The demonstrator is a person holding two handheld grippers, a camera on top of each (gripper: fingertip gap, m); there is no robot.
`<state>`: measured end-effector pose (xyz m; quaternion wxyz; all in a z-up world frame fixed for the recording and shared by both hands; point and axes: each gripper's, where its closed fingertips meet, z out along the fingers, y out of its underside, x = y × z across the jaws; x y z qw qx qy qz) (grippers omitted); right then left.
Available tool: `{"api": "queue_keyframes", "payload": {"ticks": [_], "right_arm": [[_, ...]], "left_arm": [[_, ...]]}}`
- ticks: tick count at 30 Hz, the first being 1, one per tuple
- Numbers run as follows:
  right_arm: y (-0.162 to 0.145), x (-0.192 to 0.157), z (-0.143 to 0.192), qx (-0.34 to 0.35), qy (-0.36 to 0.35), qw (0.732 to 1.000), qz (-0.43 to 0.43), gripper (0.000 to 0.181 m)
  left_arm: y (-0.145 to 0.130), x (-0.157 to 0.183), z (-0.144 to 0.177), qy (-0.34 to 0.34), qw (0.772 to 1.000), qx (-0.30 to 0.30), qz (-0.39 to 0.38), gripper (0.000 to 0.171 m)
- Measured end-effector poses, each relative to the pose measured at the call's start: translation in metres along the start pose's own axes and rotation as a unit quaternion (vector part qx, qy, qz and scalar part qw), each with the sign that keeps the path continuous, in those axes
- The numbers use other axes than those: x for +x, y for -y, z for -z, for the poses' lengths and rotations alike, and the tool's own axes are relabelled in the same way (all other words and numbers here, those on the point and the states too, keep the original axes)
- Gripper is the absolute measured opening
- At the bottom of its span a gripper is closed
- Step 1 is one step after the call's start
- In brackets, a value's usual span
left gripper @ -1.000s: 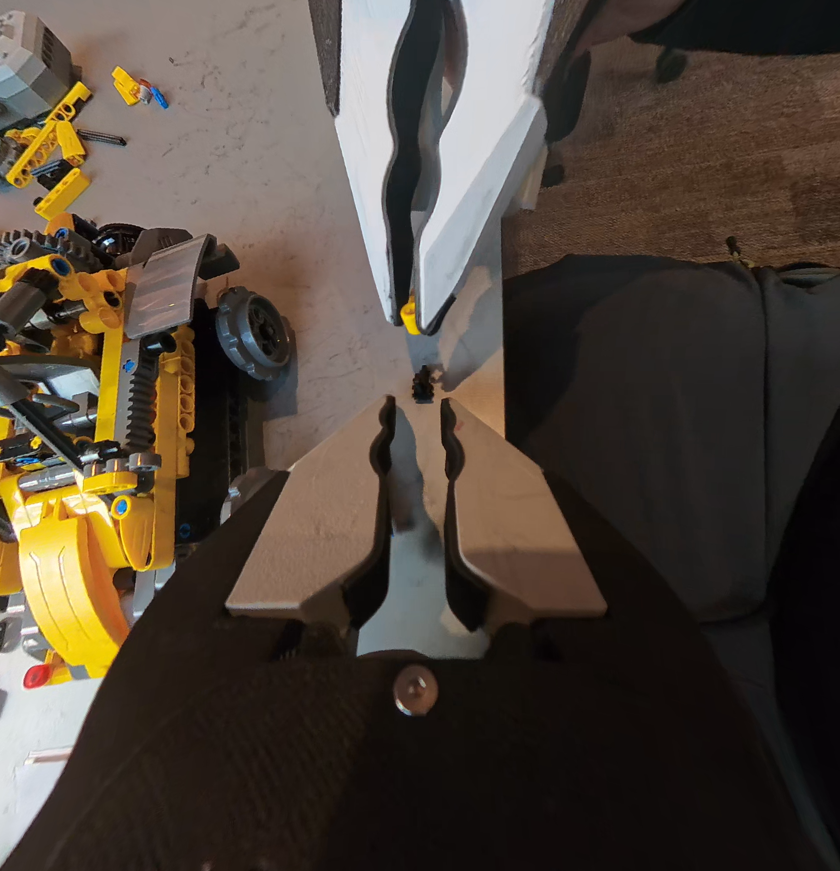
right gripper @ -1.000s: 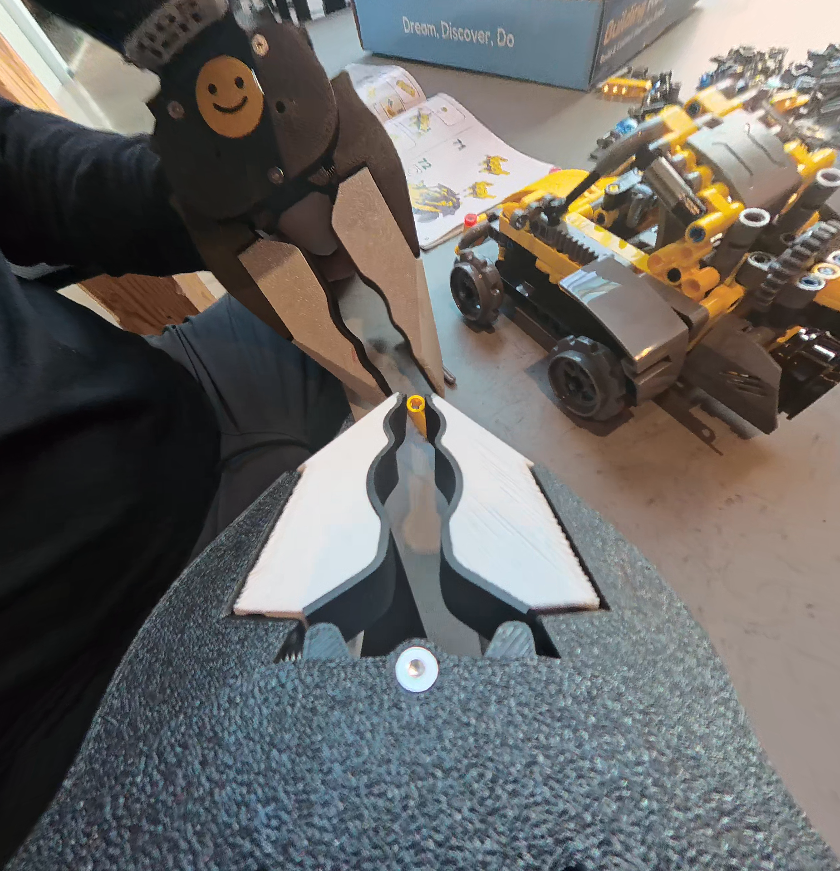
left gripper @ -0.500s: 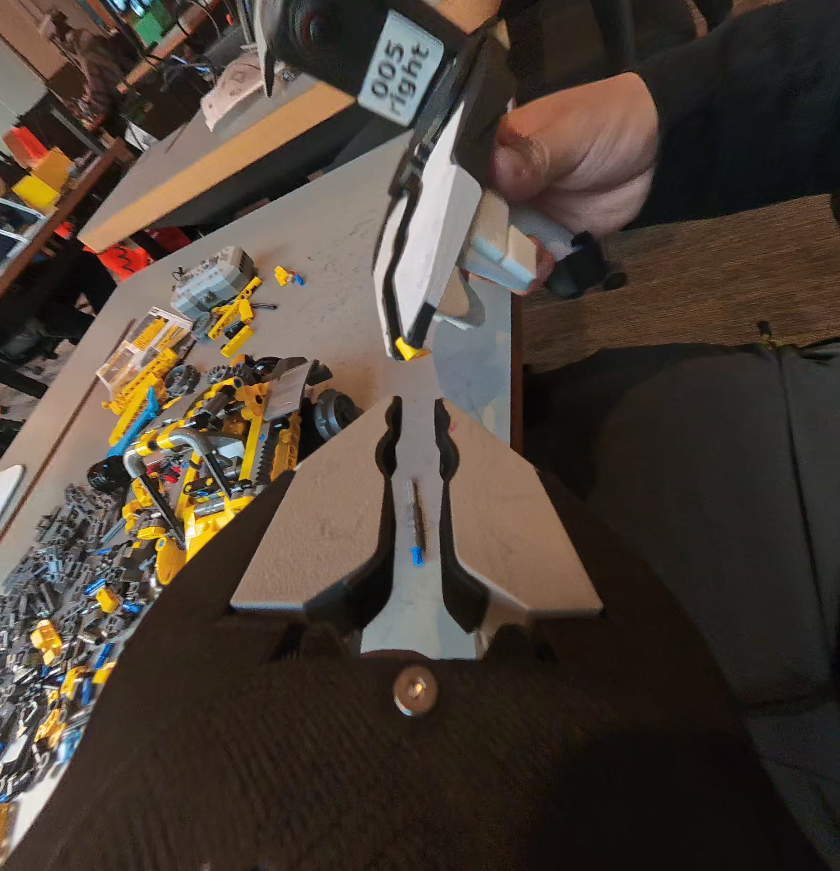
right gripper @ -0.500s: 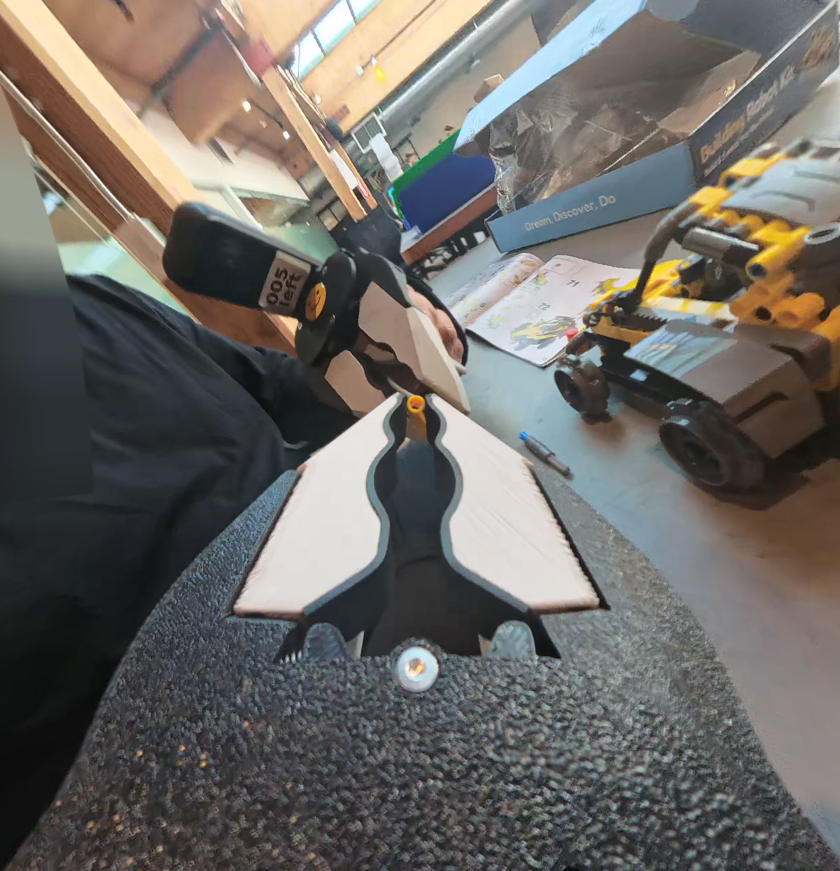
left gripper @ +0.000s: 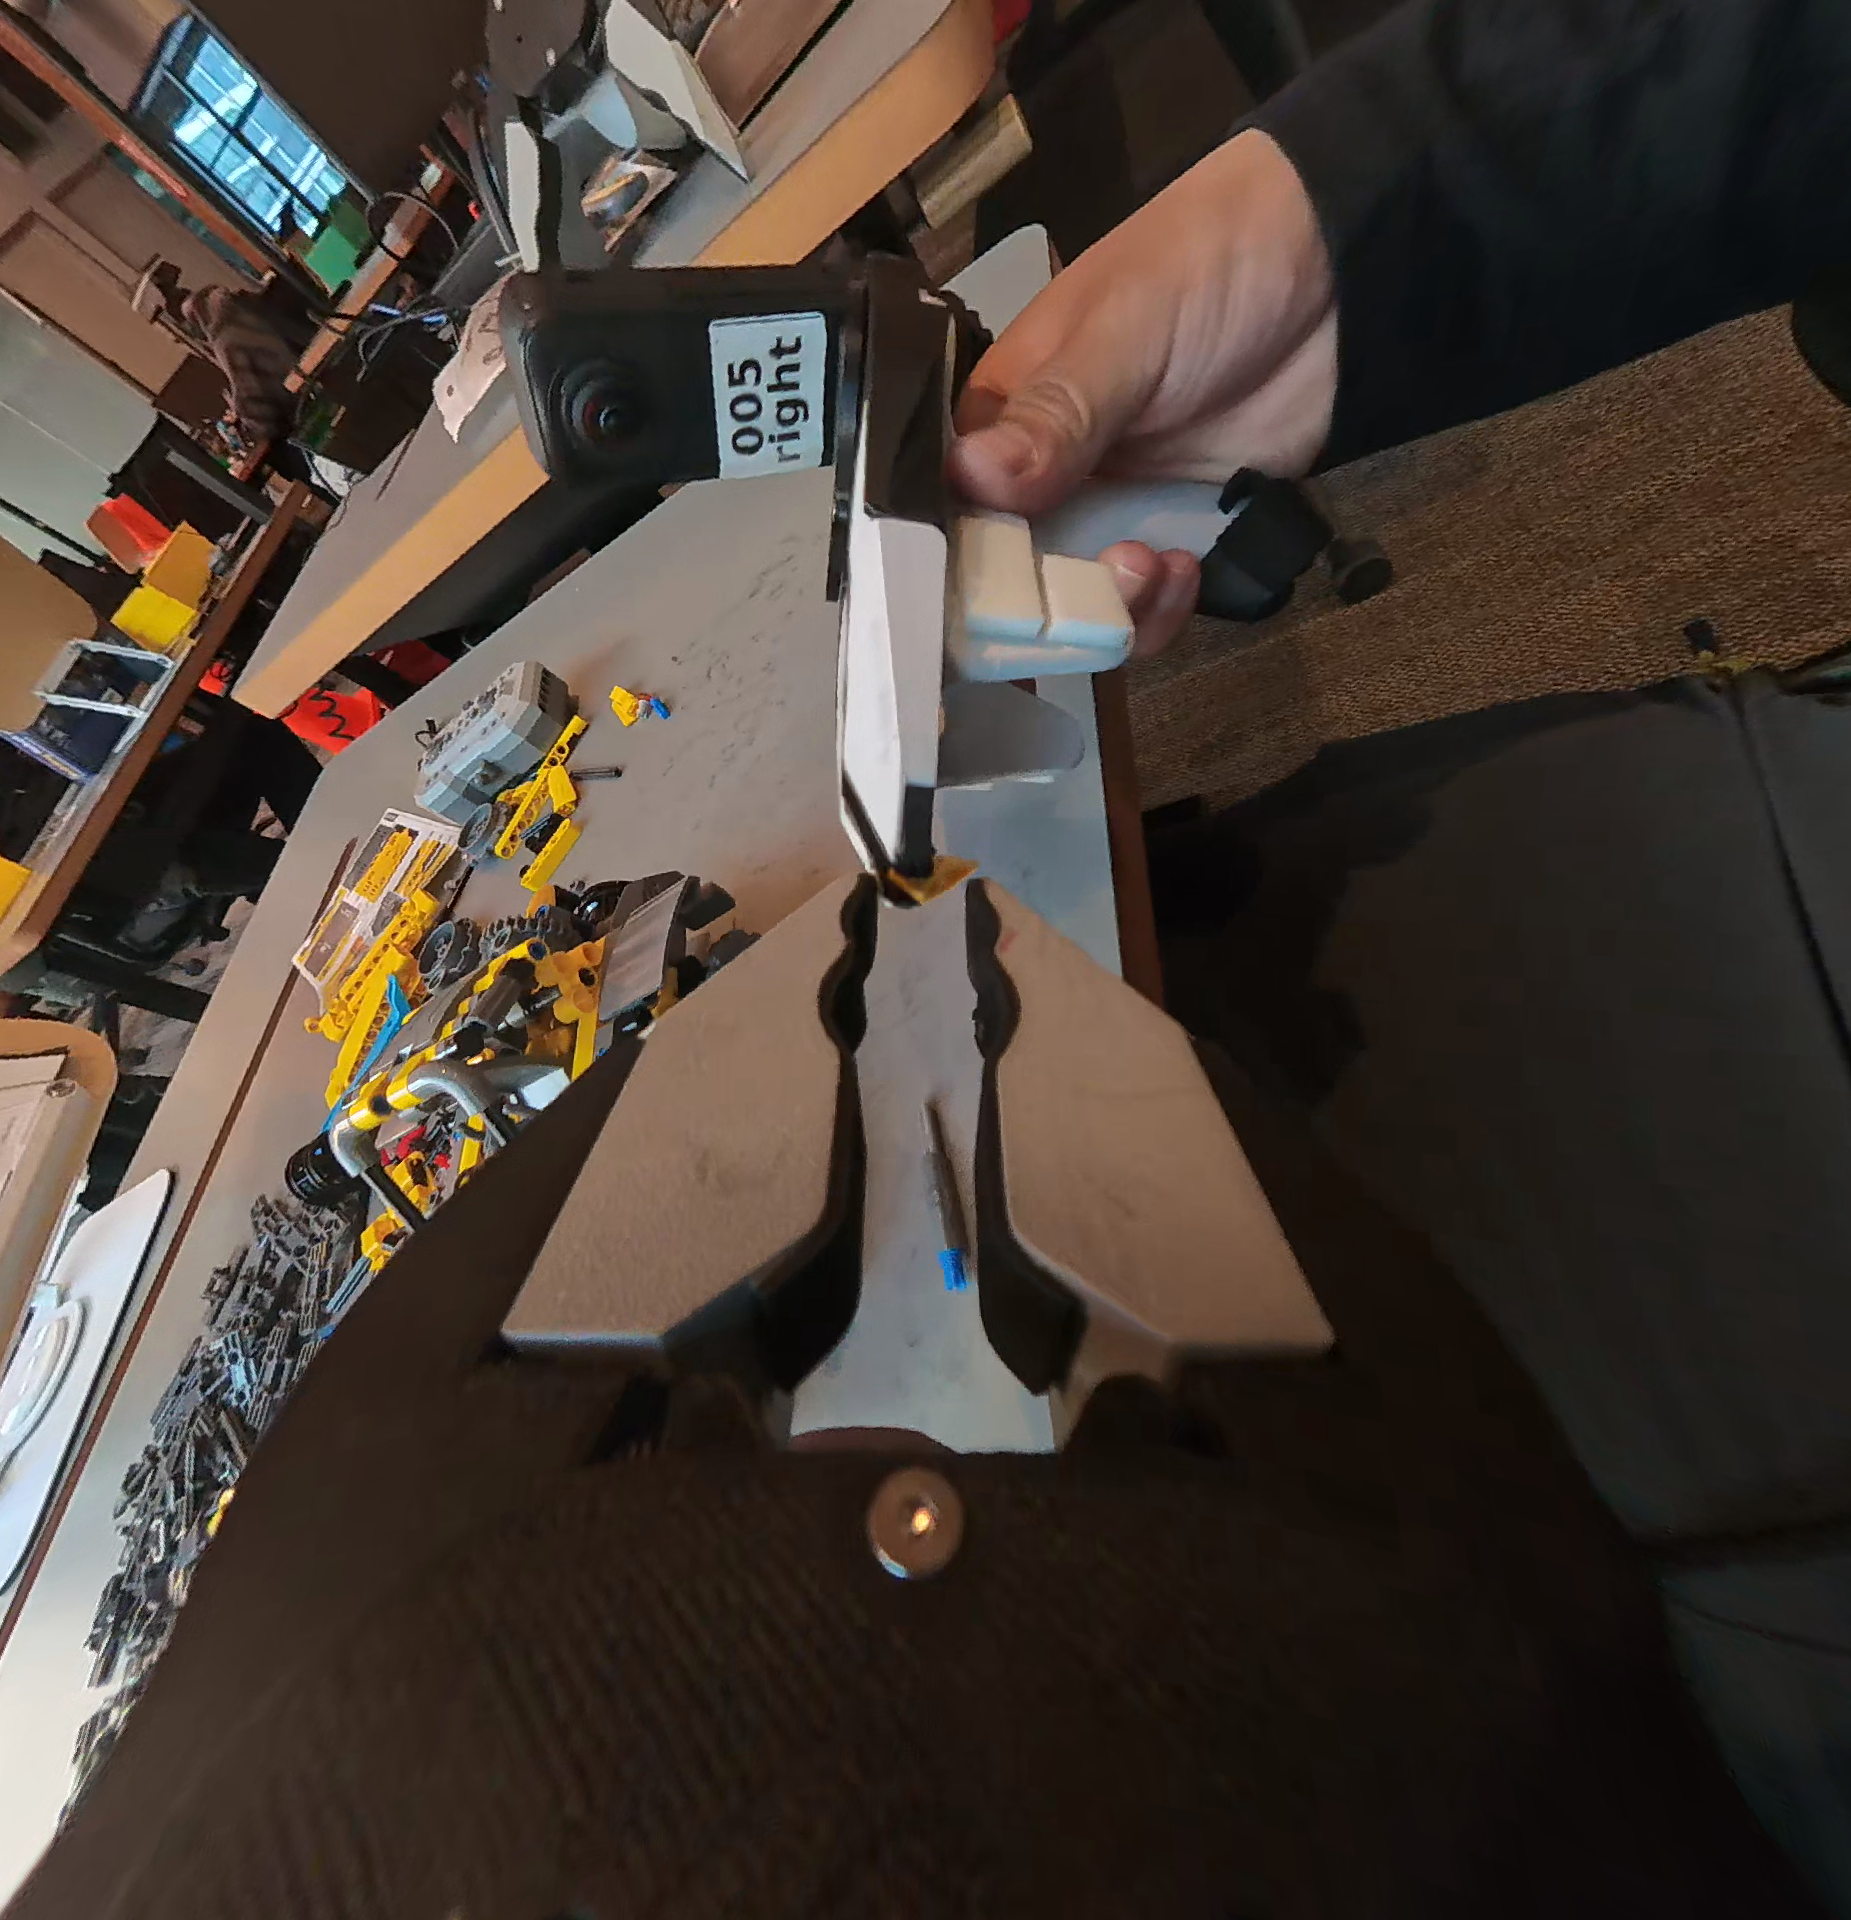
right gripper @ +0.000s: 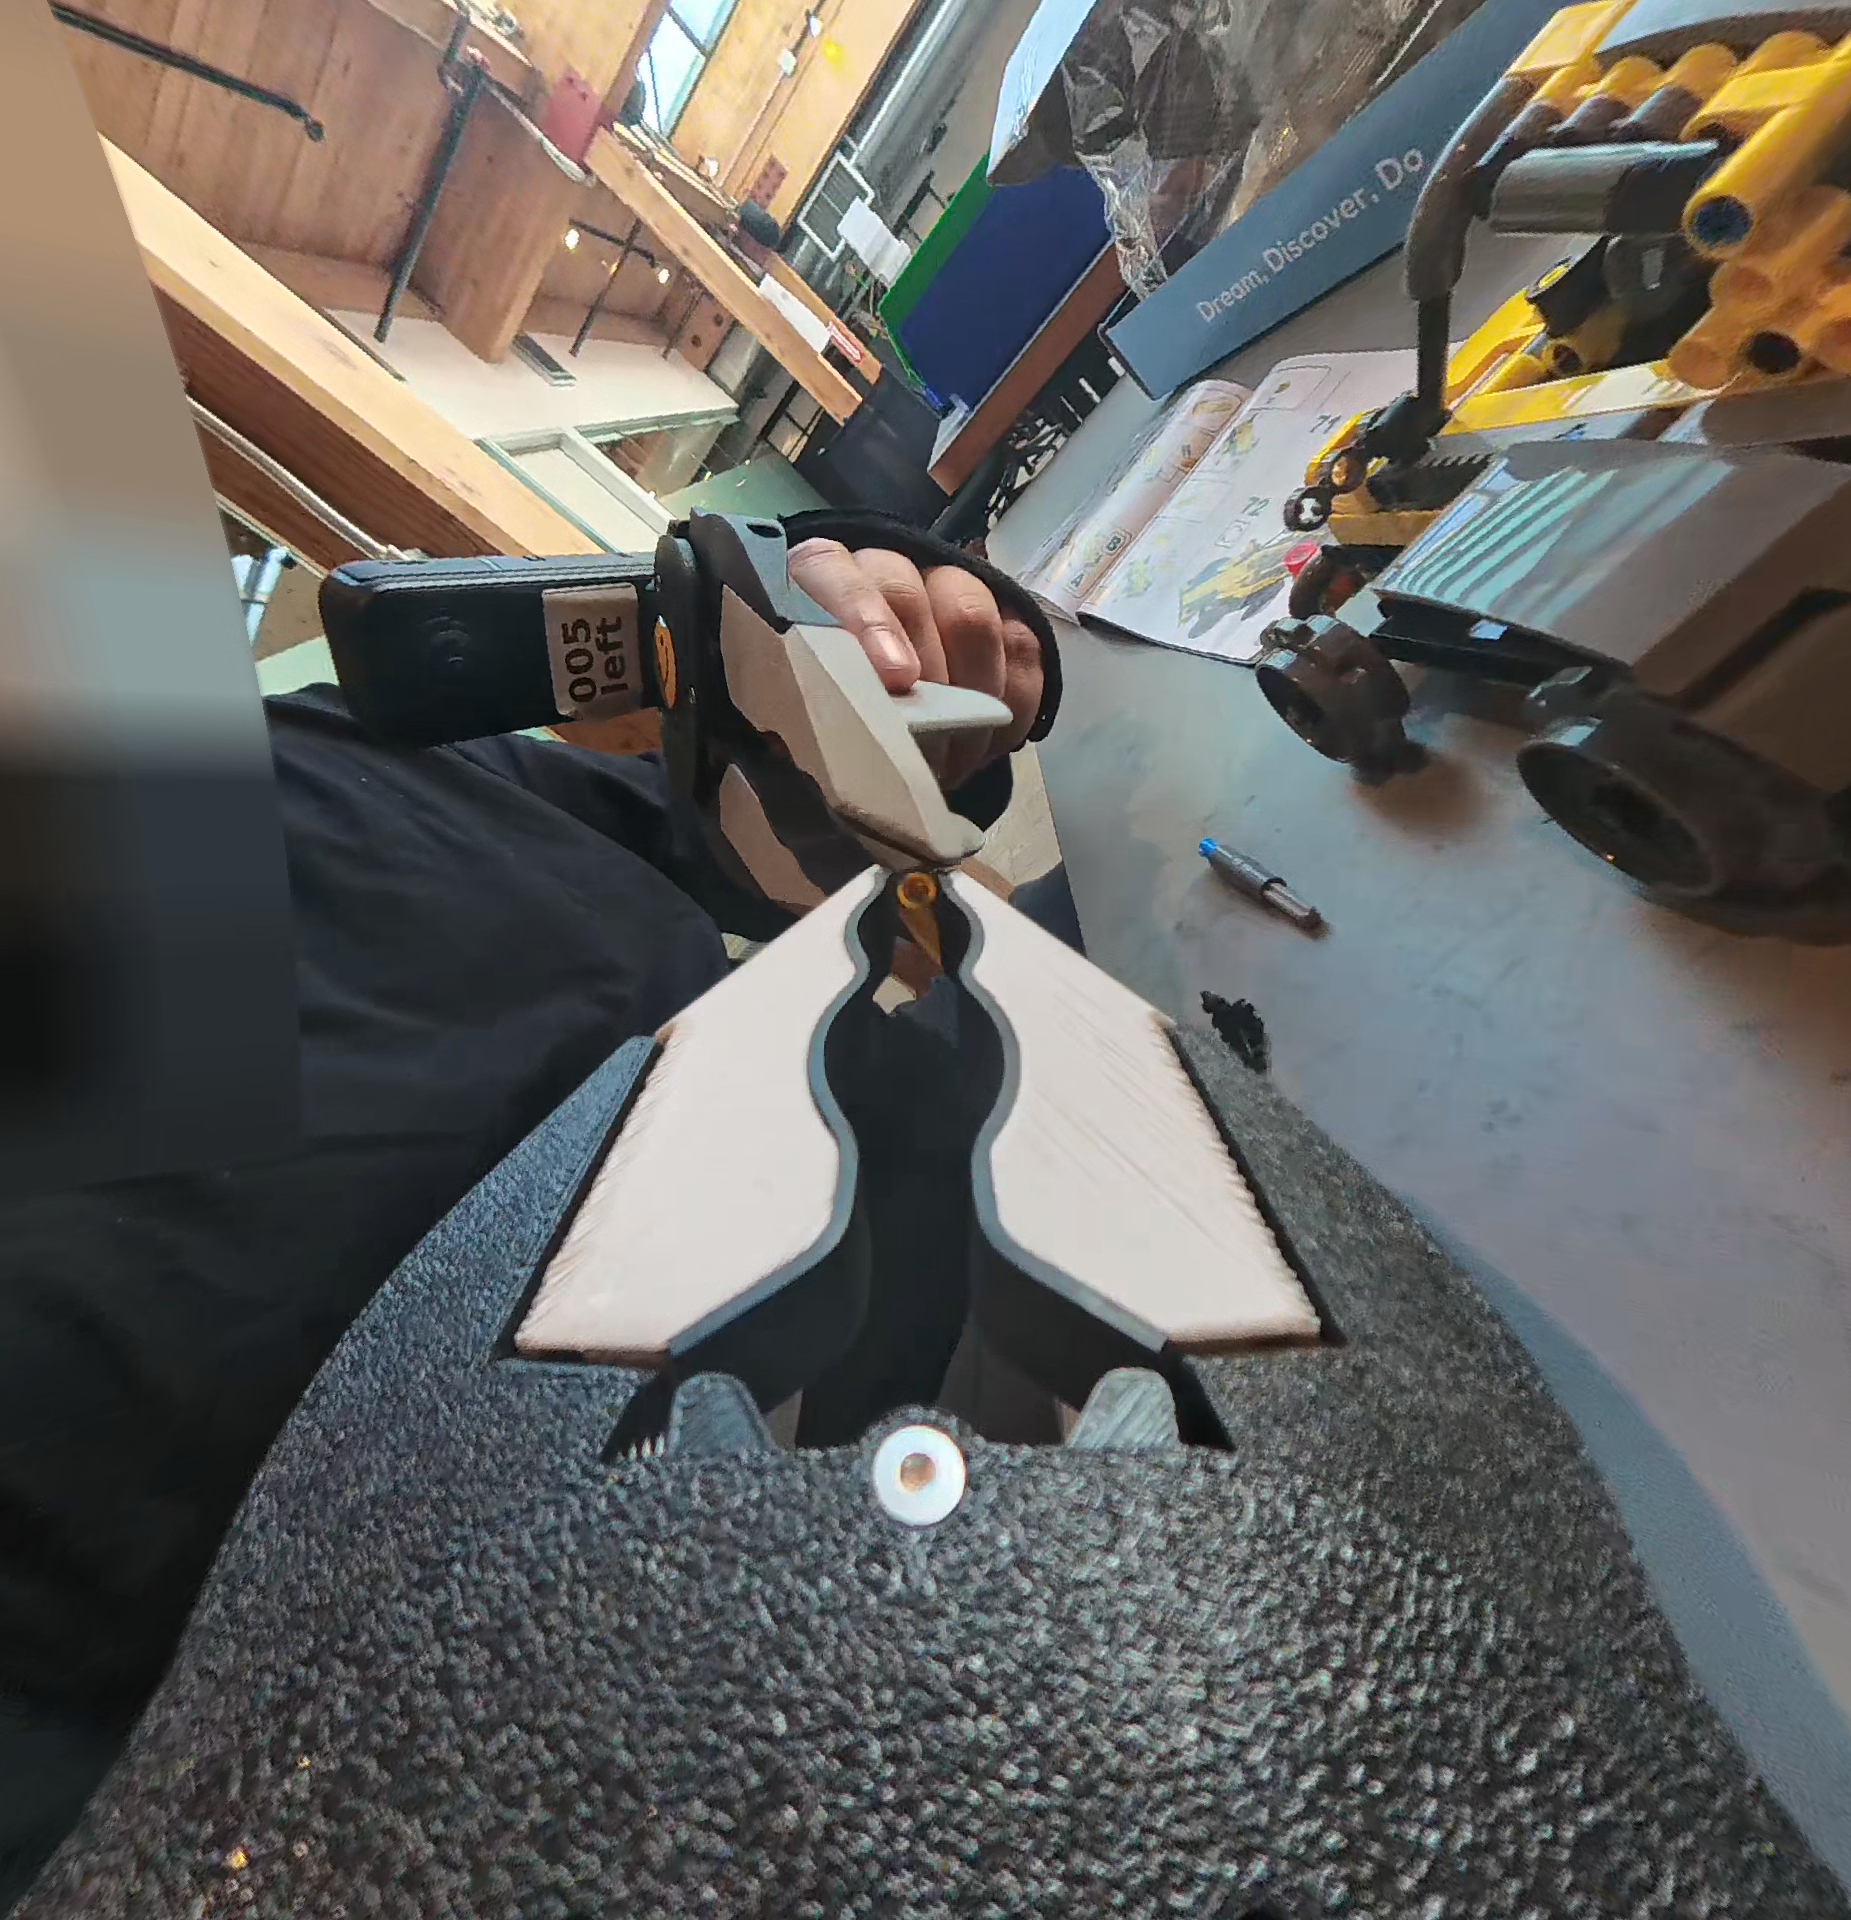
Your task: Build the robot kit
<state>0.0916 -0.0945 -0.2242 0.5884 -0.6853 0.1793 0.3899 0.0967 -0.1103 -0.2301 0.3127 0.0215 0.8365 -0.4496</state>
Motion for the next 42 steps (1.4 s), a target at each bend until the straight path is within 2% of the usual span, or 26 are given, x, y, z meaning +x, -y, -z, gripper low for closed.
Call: {"api": "queue_keyframes", "payload": {"ticks": [7, 10, 13, 18, 33, 37, 42], "right_arm": [[-0.003, 0.001, -0.002, -0.012, -0.001, 1.000, -0.006, 0.005], [0.002, 0.003, -0.003, 0.004, -0.008, 1.000, -0.014, 0.005], [0.004, 0.004, -0.002, 0.006, -0.018, 1.000, 0.001, 0.005], [0.003, 0.007, 0.000, -0.006, -0.041, 0.999, 0.026, 0.005], [0.000, -0.004, -0.001, -0.021, -0.029, 0.998, 0.058, 0.004], [-0.001, -0.003, -0.003, -0.037, -0.074, 0.988, 0.133, 0.004], [0.000, 0.007, -0.004, -0.077, -0.193, 0.935, 0.286, 0.003]], "left_arm": [[0.001, 0.002, 0.000, -0.009, 1.000, 0.004, -0.009, 0.009], [0.000, -0.003, 0.000, 0.017, 1.000, 0.002, -0.019, 0.008], [0.000, -0.006, 0.000, 0.042, 0.999, 0.005, -0.028, 0.007], [-0.003, -0.006, 0.001, 0.047, 0.998, 0.011, -0.029, 0.007], [0.005, -0.001, 0.007, 0.046, 0.995, 0.052, -0.070, 0.006], [0.003, -0.001, 0.008, 0.044, 0.996, 0.055, -0.053, 0.007], [-0.007, -0.002, 0.005, 0.036, 0.999, 0.037, -0.016, 0.008]]}}
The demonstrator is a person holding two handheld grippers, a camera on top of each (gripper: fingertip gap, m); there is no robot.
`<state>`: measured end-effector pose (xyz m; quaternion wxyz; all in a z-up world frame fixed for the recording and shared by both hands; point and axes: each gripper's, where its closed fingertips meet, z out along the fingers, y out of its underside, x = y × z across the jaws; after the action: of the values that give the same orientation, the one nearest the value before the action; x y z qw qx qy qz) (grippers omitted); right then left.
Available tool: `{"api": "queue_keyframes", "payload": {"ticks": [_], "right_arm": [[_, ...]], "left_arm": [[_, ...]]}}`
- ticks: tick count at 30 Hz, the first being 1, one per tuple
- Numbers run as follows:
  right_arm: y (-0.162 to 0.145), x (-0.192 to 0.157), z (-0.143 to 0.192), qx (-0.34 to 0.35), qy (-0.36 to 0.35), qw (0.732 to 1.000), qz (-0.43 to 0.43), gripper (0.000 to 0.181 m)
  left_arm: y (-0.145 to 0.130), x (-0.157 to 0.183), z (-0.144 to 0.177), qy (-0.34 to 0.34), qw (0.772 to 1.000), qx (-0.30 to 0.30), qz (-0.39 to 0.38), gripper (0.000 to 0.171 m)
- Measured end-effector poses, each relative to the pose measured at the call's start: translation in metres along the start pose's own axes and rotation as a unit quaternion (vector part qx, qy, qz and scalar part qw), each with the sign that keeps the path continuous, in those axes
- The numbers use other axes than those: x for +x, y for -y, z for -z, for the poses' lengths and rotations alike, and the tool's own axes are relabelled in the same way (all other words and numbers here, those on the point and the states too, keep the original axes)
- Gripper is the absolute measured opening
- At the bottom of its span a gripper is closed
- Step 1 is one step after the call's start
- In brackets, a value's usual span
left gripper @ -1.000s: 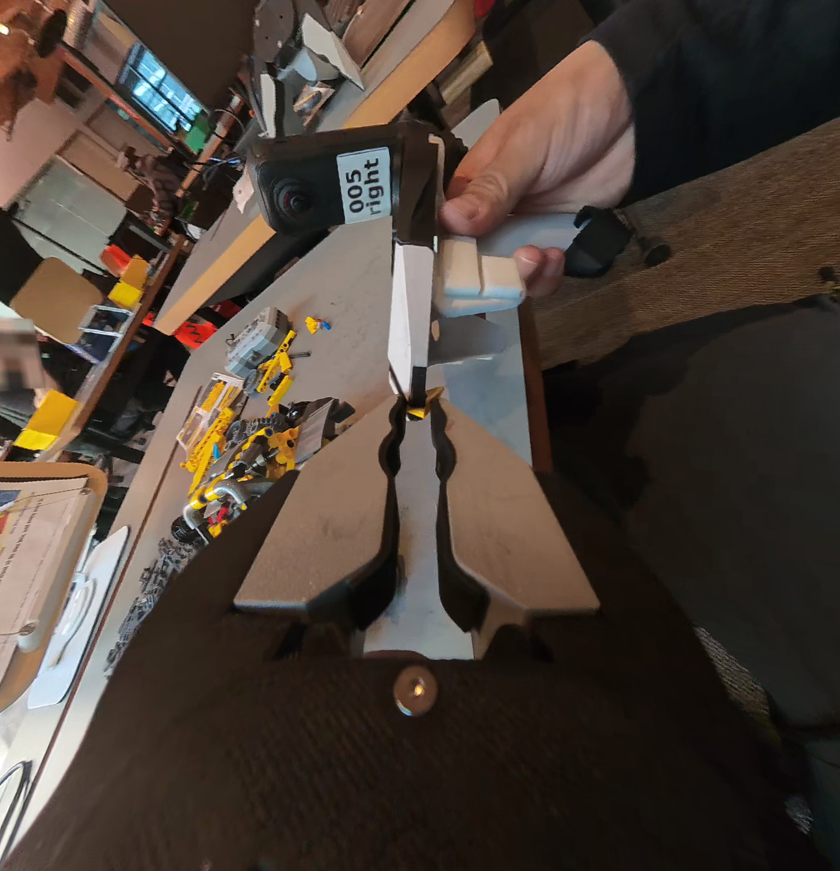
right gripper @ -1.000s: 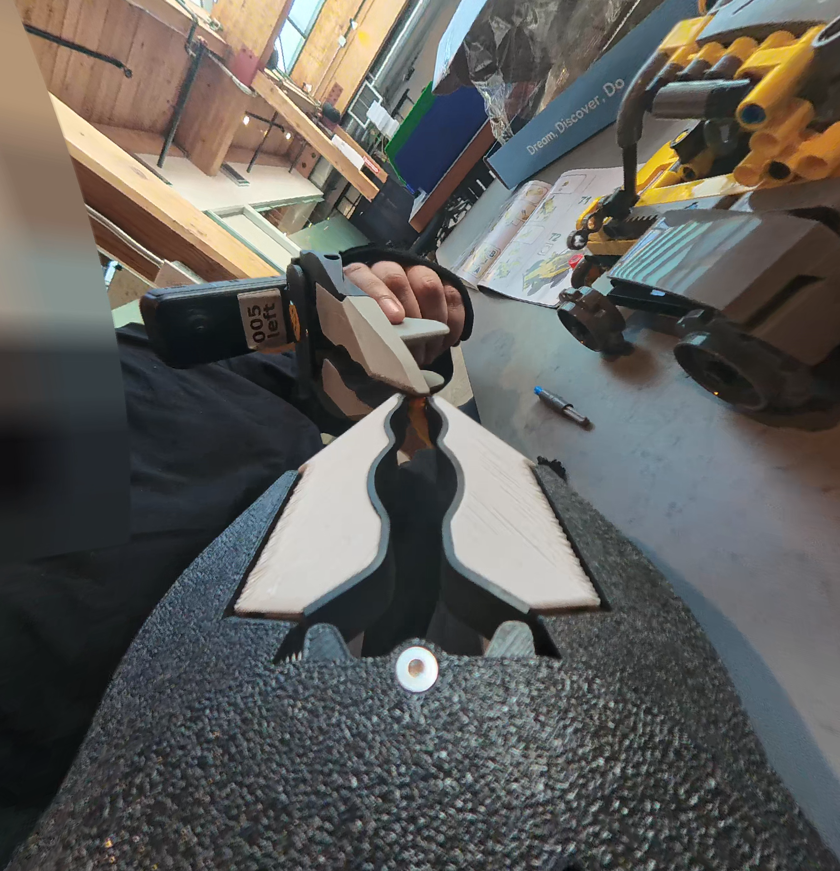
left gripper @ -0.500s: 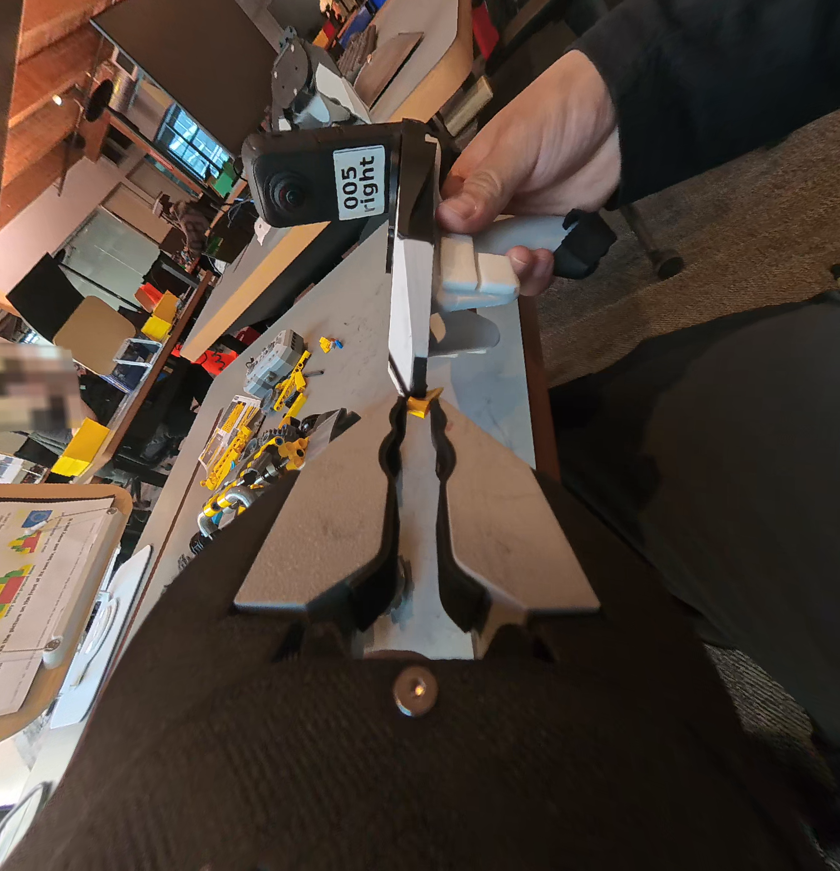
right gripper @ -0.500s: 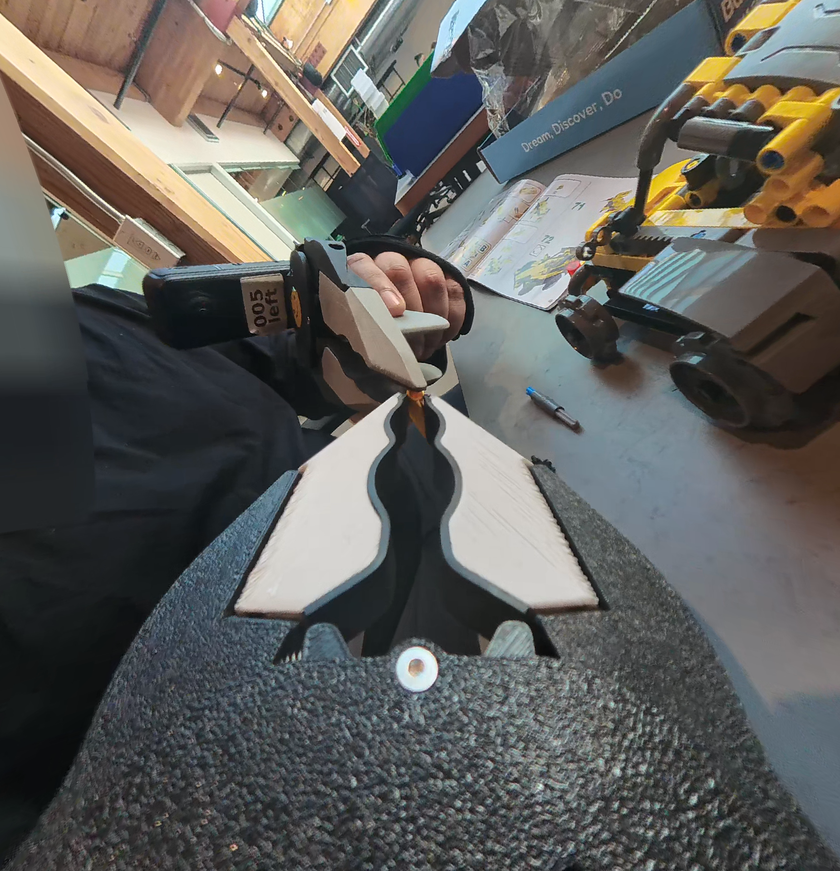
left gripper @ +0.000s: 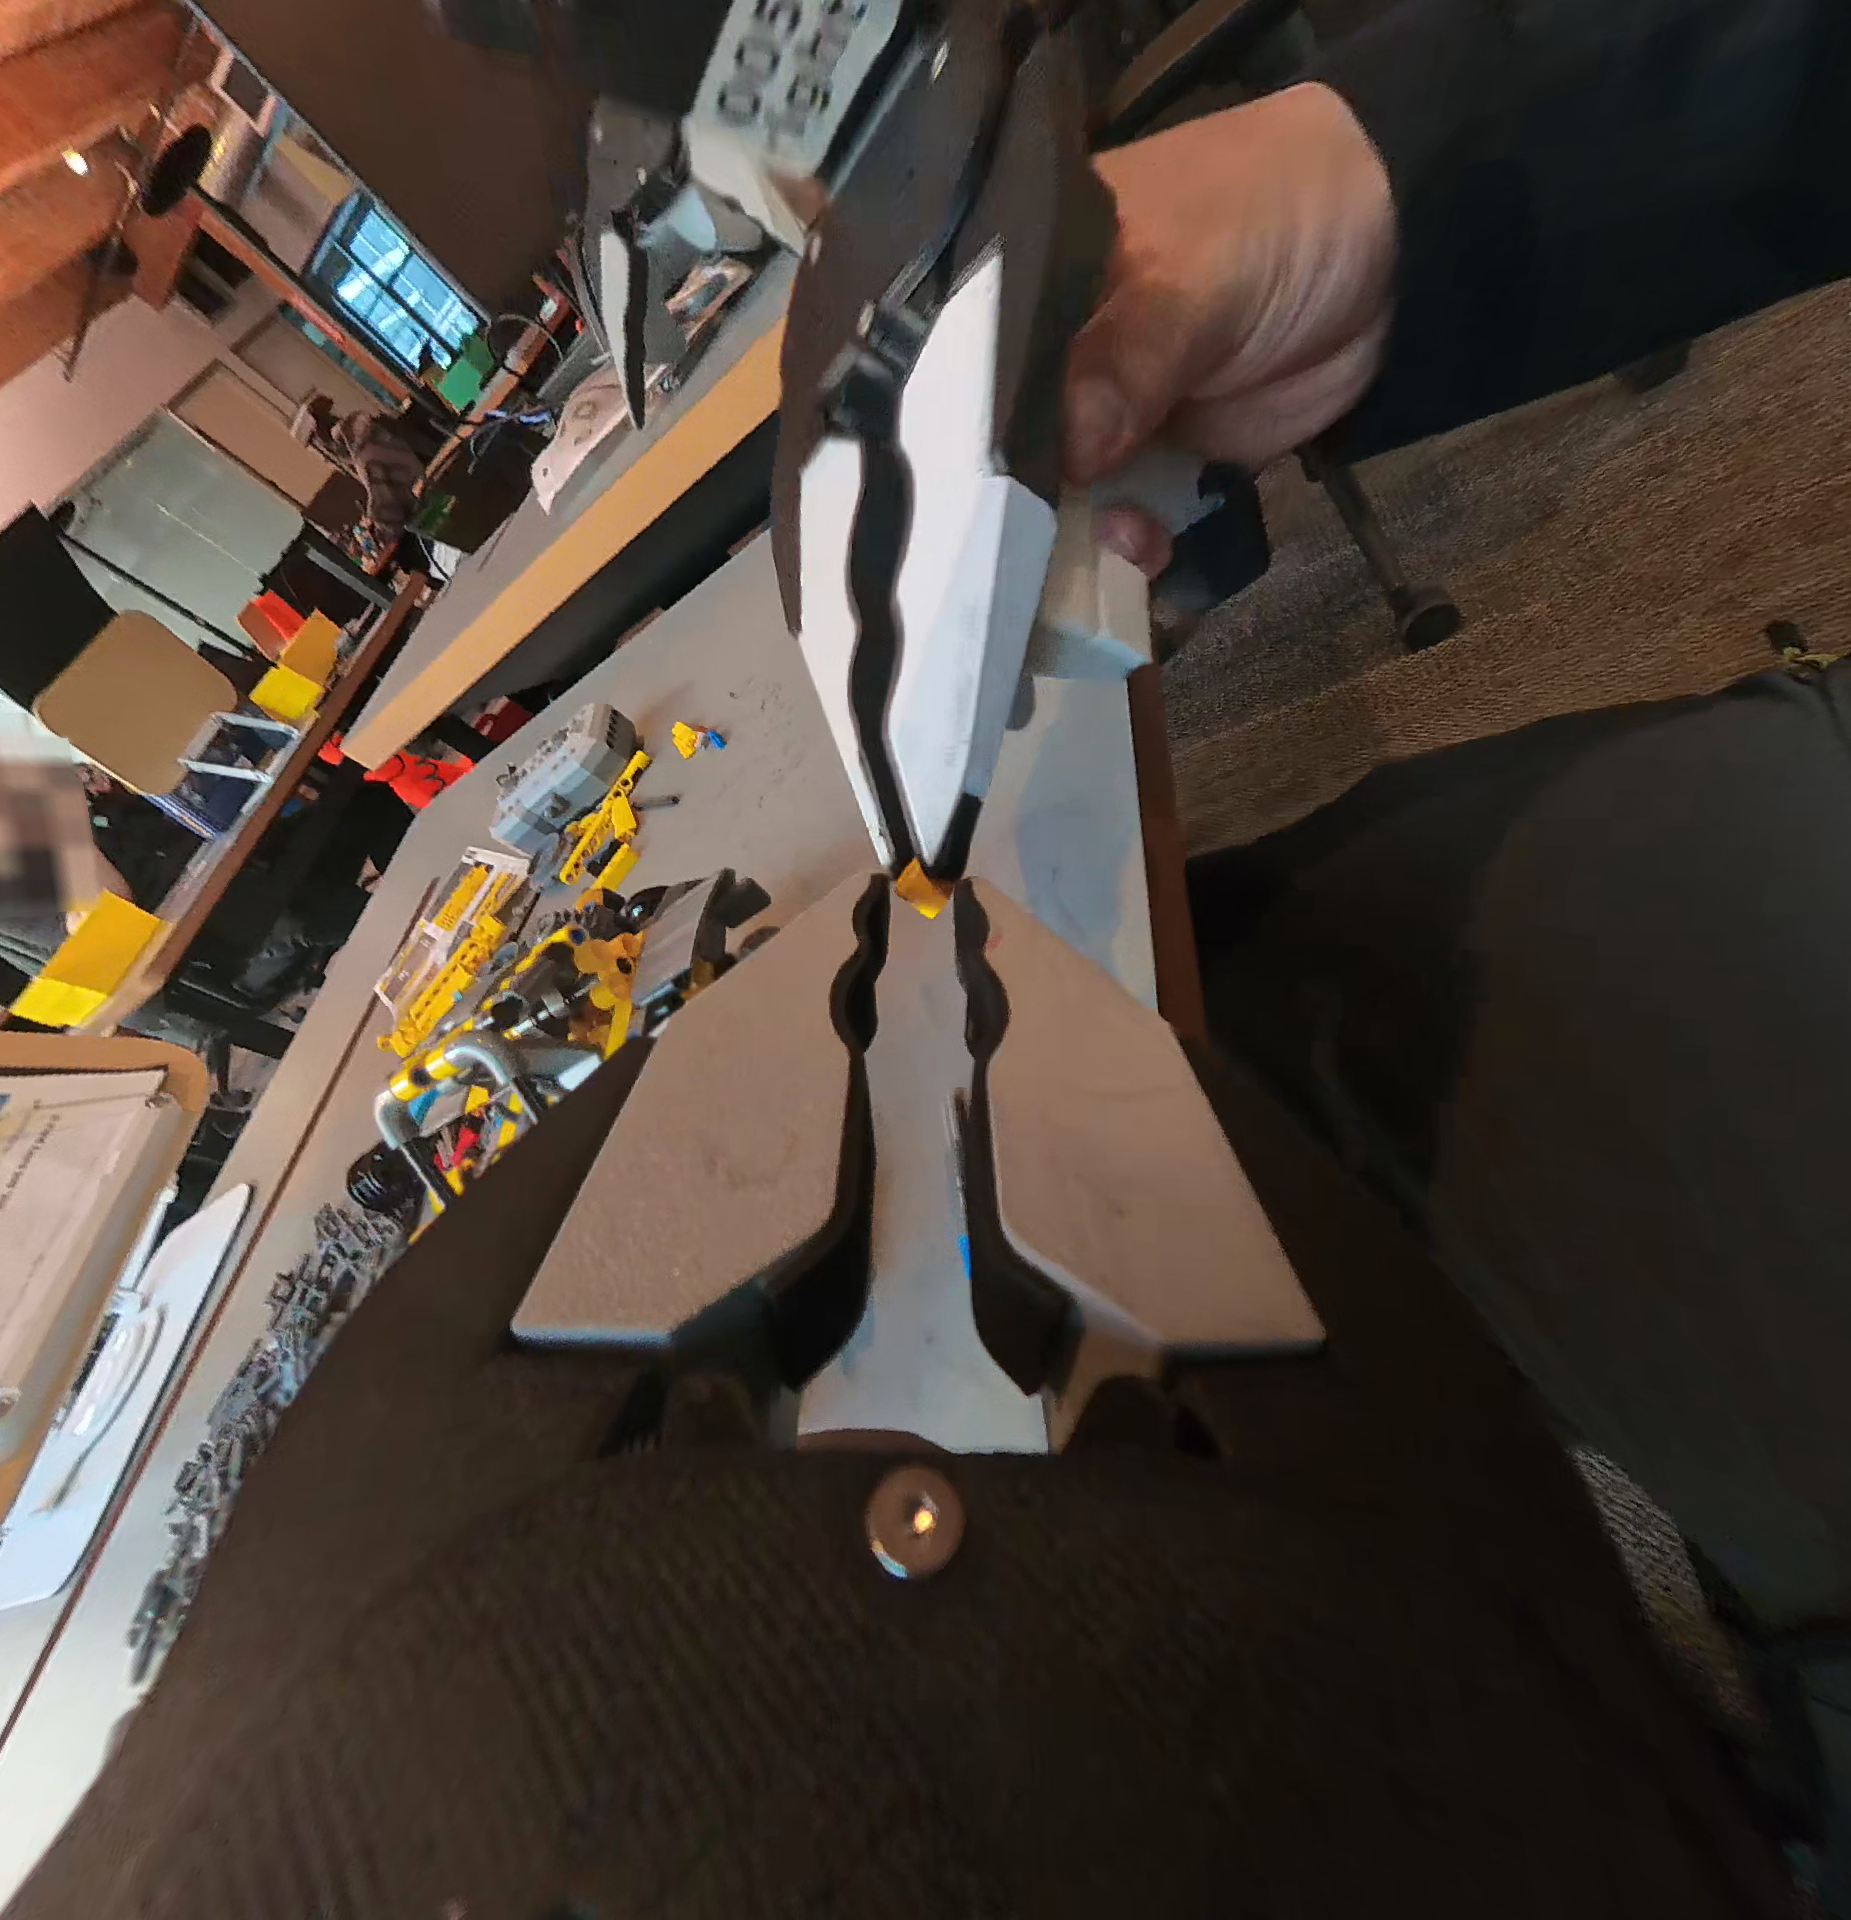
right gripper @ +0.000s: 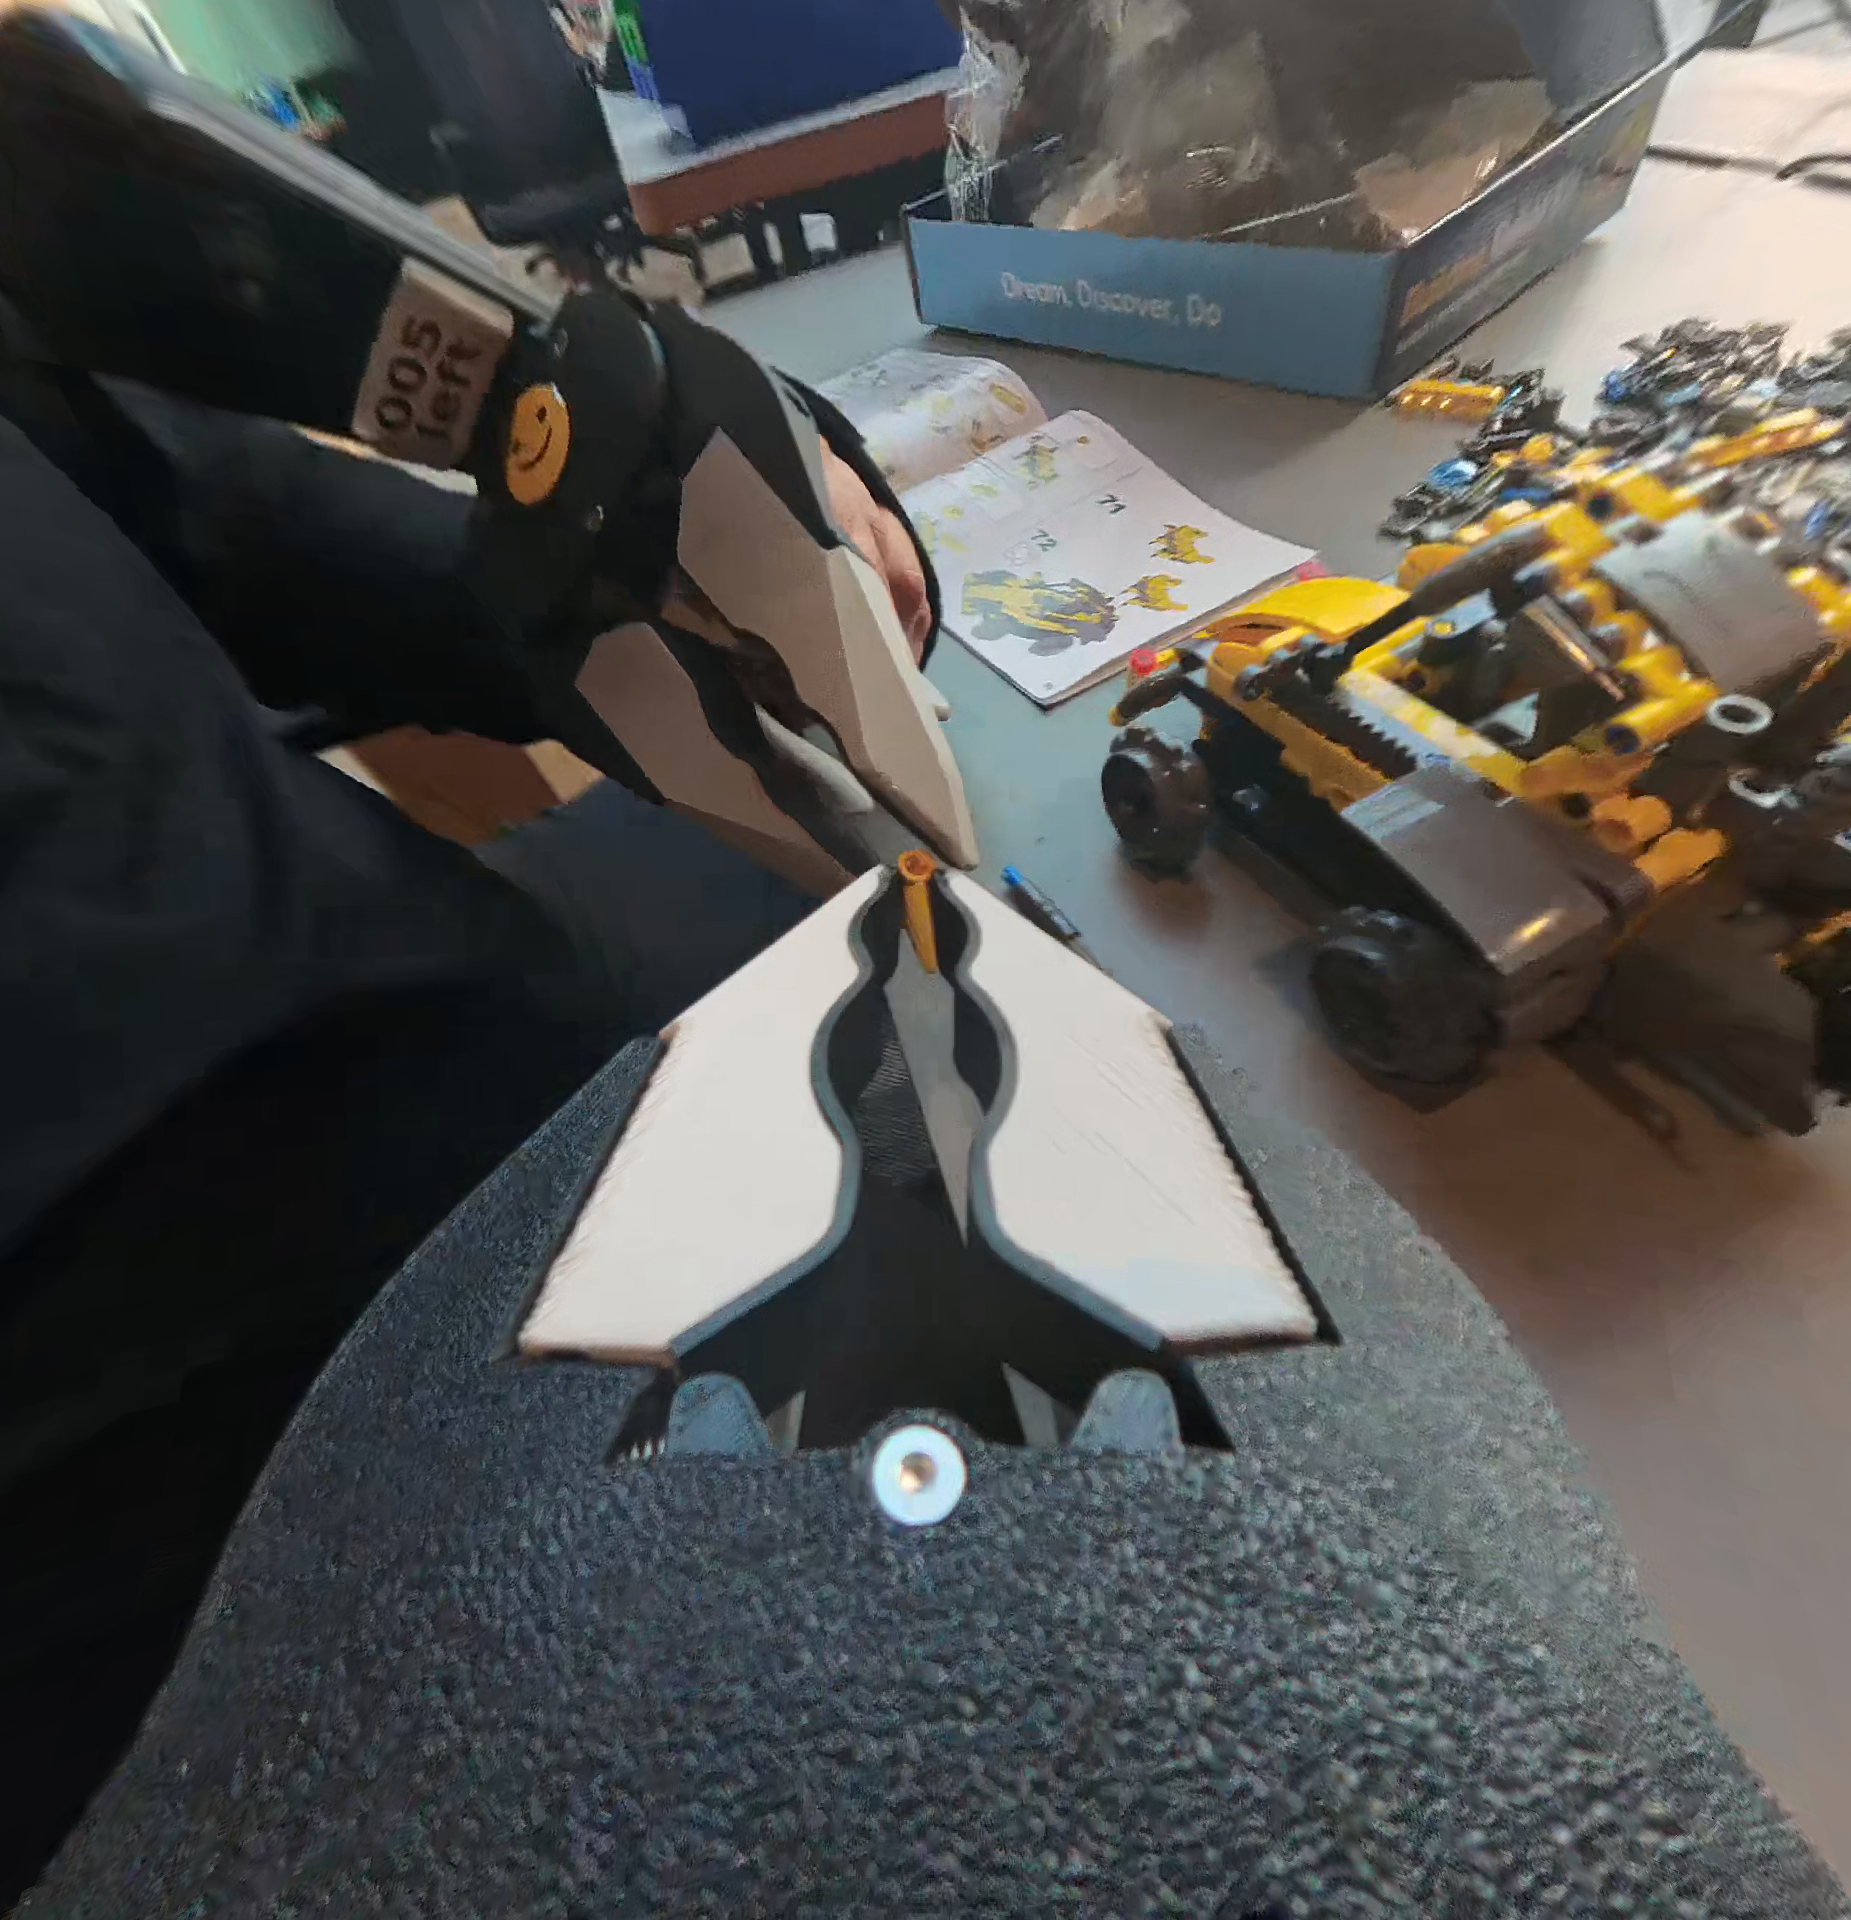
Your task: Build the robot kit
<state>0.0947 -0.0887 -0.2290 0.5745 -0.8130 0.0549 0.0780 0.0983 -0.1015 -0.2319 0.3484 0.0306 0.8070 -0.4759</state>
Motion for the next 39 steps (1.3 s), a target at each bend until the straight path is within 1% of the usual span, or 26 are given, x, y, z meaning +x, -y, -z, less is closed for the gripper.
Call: {"api": "queue_keyframes", "payload": {"ticks": [5, 8, 12, 14, 19, 24, 31, 33, 39], "right_arm": [[0.001, -0.003, -0.001, -0.011, -0.035, 0.996, 0.087, 0.003], [-0.006, 0.002, 0.001, -0.023, -0.053, 0.992, 0.115, 0.003], [-0.023, 0.014, 0.004, -0.042, -0.044, 0.995, 0.074, 0.003], [-0.032, 0.023, 0.003, -0.054, -0.054, 0.996, 0.056, 0.003], [-0.040, 0.024, 0.000, -0.061, -0.049, 0.995, 0.062, 0.003], [-0.043, 0.023, -0.003, -0.069, -0.047, 0.994, 0.071, 0.003], [-0.043, 0.021, -0.004, -0.082, -0.057, 0.990, 0.103, 0.003], [-0.042, 0.021, -0.004, -0.086, -0.061, 0.988, 0.111, 0.003], [-0.046, 0.022, -0.006, -0.093, -0.063, 0.988, 0.104, 0.003]], "left_arm": [[-0.011, 0.001, -0.003, -0.017, 0.999, -0.026, 0.025, 0.009], [-0.022, 0.012, -0.006, -0.058, 0.995, -0.054, 0.063, 0.012], [-0.033, 0.022, -0.012, -0.101, 0.984, -0.092, 0.113, 0.016], [-0.039, 0.027, -0.014, -0.126, 0.975, -0.117, 0.139, 0.016], [-0.050, 0.025, -0.020, -0.128, 0.968, -0.149, 0.154, 0.016], [-0.055, 0.025, -0.026, -0.136, 0.965, -0.166, 0.154, 0.014], [-0.054, 0.027, -0.029, -0.152, 0.959, -0.166, 0.170, 0.010], [-0.055, 0.027, -0.030, -0.159, 0.957, -0.166, 0.174, 0.005], [-0.053, 0.029, -0.029, -0.162, 0.961, -0.161, 0.159, 0.004]]}}
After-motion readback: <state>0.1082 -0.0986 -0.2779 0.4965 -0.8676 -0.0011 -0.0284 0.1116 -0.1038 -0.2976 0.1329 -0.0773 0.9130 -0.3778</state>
